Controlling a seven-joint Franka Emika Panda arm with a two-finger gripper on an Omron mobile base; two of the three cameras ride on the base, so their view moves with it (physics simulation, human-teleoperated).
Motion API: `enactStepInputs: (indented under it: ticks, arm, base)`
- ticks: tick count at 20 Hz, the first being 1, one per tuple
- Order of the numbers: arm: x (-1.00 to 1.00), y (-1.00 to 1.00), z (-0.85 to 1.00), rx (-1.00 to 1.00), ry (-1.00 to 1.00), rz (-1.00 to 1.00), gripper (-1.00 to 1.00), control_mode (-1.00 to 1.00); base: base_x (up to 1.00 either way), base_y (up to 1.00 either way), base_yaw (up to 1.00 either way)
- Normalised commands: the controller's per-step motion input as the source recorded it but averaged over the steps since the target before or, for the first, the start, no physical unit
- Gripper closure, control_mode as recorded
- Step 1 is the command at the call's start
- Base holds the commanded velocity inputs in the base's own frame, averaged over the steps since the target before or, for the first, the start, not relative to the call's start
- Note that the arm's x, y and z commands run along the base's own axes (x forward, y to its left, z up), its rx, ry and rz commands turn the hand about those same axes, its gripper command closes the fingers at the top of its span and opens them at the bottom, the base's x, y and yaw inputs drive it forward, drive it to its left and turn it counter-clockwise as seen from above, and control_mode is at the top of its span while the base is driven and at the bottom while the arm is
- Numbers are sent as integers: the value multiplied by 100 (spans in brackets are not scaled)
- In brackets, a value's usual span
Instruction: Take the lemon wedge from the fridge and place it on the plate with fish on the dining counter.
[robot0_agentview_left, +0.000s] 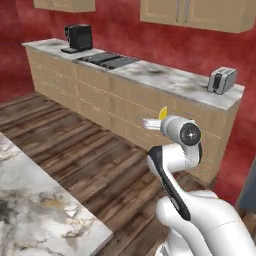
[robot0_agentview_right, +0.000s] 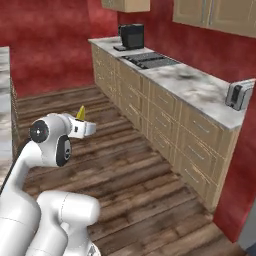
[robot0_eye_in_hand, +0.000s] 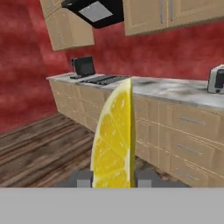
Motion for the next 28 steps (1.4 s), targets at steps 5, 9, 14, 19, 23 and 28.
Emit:
enactStepInputs:
  ticks: [5, 9, 14, 19, 23, 28]
  arm:
    - [0, 0, 0, 0, 0, 0, 100, 100]
    - [0, 0, 0, 0, 0, 0, 100, 100]
    - [0, 0, 0, 0, 0, 0, 100, 100]
    - [0, 0, 0, 0, 0, 0, 100, 100]
    - [0, 0, 0, 0, 0, 0, 100, 100]
    - [0, 0, 0, 0, 0, 0, 100, 100]
  base:
    - [-12, 5, 87]
    - [-39, 35, 65]
    - [-28, 100, 15]
    - [-63, 87, 0]
    - [-97, 9, 15]
    - [-88, -26, 50]
